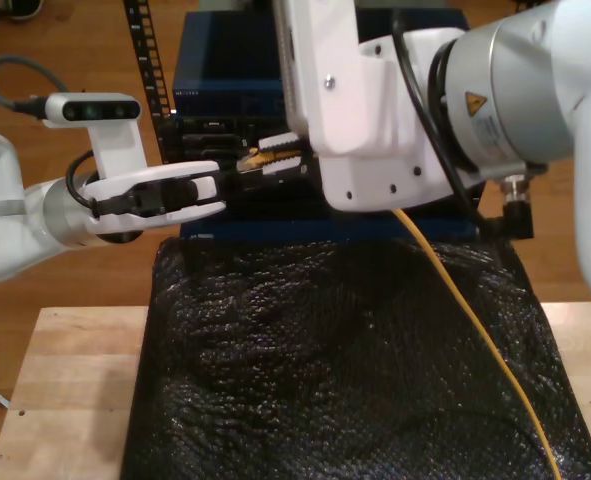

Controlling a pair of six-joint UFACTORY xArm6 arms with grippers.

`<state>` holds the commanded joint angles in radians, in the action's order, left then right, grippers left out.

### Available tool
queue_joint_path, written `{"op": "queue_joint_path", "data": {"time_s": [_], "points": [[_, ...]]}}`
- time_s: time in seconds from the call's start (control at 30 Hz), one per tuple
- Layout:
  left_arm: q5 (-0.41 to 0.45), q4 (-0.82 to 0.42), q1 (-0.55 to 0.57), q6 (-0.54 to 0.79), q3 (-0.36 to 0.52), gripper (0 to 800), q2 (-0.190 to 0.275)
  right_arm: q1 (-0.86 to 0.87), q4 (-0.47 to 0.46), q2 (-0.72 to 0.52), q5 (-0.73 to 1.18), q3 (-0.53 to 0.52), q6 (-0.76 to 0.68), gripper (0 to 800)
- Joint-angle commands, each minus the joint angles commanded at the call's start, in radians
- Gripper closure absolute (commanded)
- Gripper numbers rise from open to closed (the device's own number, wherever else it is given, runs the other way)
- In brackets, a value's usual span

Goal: Grab the cable and plug it in

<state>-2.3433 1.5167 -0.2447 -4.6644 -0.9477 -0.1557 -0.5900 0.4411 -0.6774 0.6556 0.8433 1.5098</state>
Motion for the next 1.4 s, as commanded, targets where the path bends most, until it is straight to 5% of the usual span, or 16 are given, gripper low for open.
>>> {"op": "queue_joint_path", "data": {"time_s": [0.63, 1.4], "points": [[0.227, -0.069, 0.0, 0.005, -0.005, 5, 0.117, 0.155, 0.0, 0.1, 0.015, 0.057, -0.097, 798], [0.586, -0.519, 0.005, 0.005, -0.06, 3, 0.293, 0.413, -0.006, 0.25, 0.275, 0.072, -0.152, 799]]}}
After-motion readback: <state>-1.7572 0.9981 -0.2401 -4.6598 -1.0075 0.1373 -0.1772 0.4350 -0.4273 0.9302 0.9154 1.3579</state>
